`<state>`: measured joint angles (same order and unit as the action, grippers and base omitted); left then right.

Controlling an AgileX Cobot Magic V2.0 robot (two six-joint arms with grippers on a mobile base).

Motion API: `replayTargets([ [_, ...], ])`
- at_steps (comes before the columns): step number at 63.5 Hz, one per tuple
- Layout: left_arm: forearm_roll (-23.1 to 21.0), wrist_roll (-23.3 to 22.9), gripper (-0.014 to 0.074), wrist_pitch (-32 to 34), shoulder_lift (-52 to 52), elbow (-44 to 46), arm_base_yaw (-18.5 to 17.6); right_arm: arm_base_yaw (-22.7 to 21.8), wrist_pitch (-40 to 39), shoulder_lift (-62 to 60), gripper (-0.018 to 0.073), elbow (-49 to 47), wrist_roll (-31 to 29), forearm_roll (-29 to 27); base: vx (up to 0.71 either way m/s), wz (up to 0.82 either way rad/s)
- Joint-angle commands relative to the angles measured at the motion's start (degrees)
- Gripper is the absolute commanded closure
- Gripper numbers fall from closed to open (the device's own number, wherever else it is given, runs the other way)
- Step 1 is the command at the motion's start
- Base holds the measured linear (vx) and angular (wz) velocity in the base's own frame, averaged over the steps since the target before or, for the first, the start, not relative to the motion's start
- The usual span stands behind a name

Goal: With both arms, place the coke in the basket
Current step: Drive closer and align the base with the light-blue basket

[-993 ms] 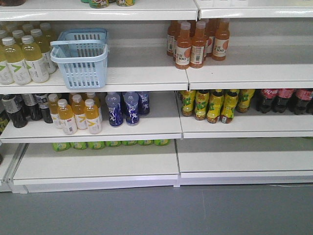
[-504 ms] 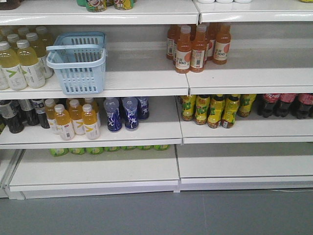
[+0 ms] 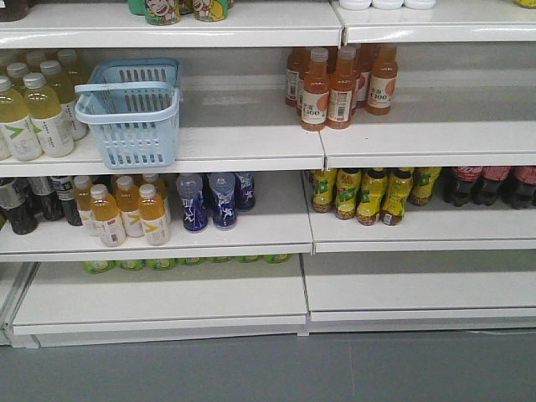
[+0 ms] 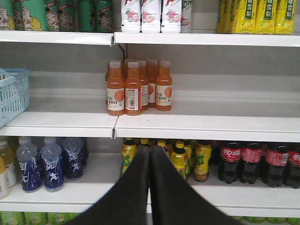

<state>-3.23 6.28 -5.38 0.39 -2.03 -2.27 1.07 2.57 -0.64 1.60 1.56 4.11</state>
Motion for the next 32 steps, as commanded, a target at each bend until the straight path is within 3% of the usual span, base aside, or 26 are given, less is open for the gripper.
replayTargets([
  [1, -0.05, -0.18, 0.0602, 4.66, 1.16, 1.93, 0.06, -0.3, -4.12, -0.72, 0.0569, 0.47, -0.21, 0.16, 0.04, -0.01],
  [32, -0.05, -0.18, 0.0602, 4.66, 1.16, 1.93, 0.06, -0.3, -4.12, -0.72, 0.0569, 0.47, -0.21, 0.16, 0.05, 0.01],
])
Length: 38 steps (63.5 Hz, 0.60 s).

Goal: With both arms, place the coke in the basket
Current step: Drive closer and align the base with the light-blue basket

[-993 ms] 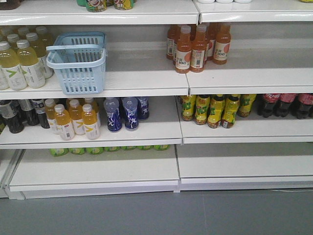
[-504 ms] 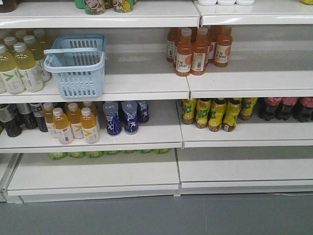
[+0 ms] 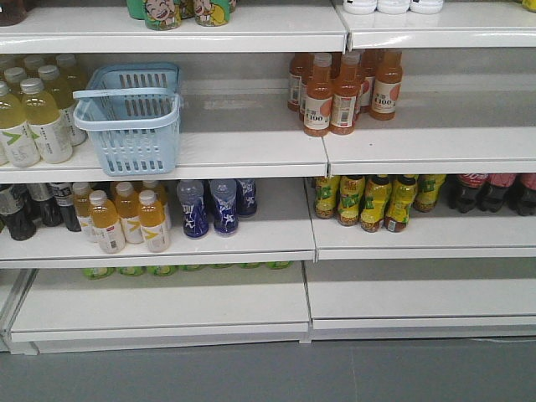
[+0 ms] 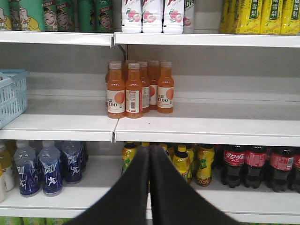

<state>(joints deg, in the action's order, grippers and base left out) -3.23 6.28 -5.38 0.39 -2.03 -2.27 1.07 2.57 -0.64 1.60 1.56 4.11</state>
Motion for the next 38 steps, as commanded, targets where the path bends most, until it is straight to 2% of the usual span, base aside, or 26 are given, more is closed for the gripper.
replayTargets([
  [1, -0.05, -0.18, 0.0602, 4.66, 1.16, 1.93, 0.06, -0.3, -4.12, -0.72, 0.0569, 0.47, -0.21, 0.16, 0.05, 0.0],
  [38, -0.05, -0.18, 0.0602, 4.66, 1.16, 1.93, 0.06, -0.3, -4.17, -0.72, 0.0569, 0.47, -0.21, 0.16, 0.04, 0.0],
])
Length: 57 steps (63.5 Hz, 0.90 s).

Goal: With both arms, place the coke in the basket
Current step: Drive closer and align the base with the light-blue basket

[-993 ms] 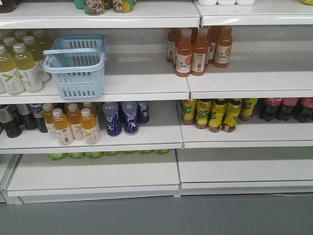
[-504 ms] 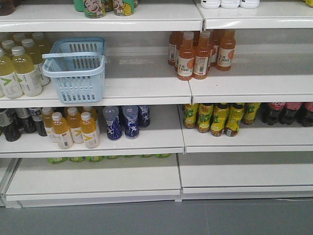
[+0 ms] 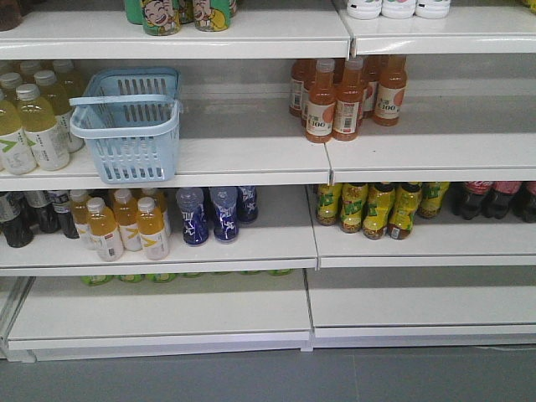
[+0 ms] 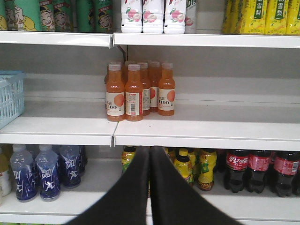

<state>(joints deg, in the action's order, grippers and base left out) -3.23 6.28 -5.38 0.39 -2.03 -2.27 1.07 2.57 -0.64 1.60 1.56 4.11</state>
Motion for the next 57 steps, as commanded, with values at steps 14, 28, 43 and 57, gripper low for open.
replayTargets([
  [14, -0.05, -0.18, 0.0602, 4.66, 1.16, 1.93, 0.06, -0.3, -4.17, -0.72, 0.0569, 0.47, -0.21, 0.16, 0.04, 0.0],
  [28, -0.05, -0.18, 0.0602, 4.66, 1.16, 1.93, 0.06, -0.3, -4.17, -0.72, 0.0569, 0.47, -0.21, 0.16, 0.04, 0.0],
  [43, -0.05, -0.18, 0.0602, 4.66, 1.16, 1.93, 0.06, -0.3, -4.17, -0.72, 0.0569, 0.47, -0.21, 0.16, 0.04, 0.0],
  [57, -0.05, -0.18, 0.0602, 4.66, 1.16, 1.93, 0.06, -0.3, -4.12, -0.72, 0.0569, 0.47, -0.21, 0.16, 0.03, 0.0],
])
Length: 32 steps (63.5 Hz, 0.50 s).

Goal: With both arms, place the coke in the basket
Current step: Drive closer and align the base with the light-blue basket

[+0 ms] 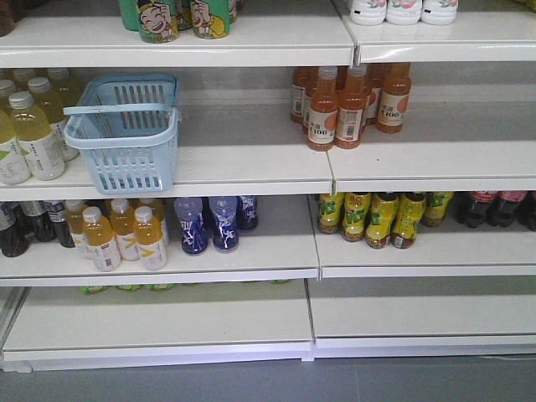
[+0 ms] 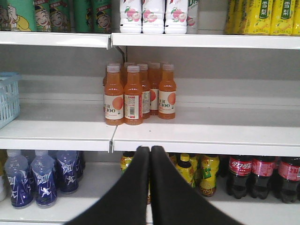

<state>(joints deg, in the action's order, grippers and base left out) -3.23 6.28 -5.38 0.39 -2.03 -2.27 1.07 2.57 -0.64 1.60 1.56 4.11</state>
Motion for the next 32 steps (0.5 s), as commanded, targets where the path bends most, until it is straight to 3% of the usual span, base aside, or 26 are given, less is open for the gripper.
replayTargets([
  [1, -0.05, -0.18, 0.0602, 4.66, 1.16, 1.93, 0.06, -0.3, -4.12, -0.72, 0.0569, 0.47, -0.21, 0.16, 0.03, 0.0],
  [32, -0.05, -0.18, 0.0602, 4.66, 1.16, 1.93, 0.06, -0.3, -4.12, -0.72, 0.0569, 0.47, -0.21, 0.16, 0.03, 0.0],
])
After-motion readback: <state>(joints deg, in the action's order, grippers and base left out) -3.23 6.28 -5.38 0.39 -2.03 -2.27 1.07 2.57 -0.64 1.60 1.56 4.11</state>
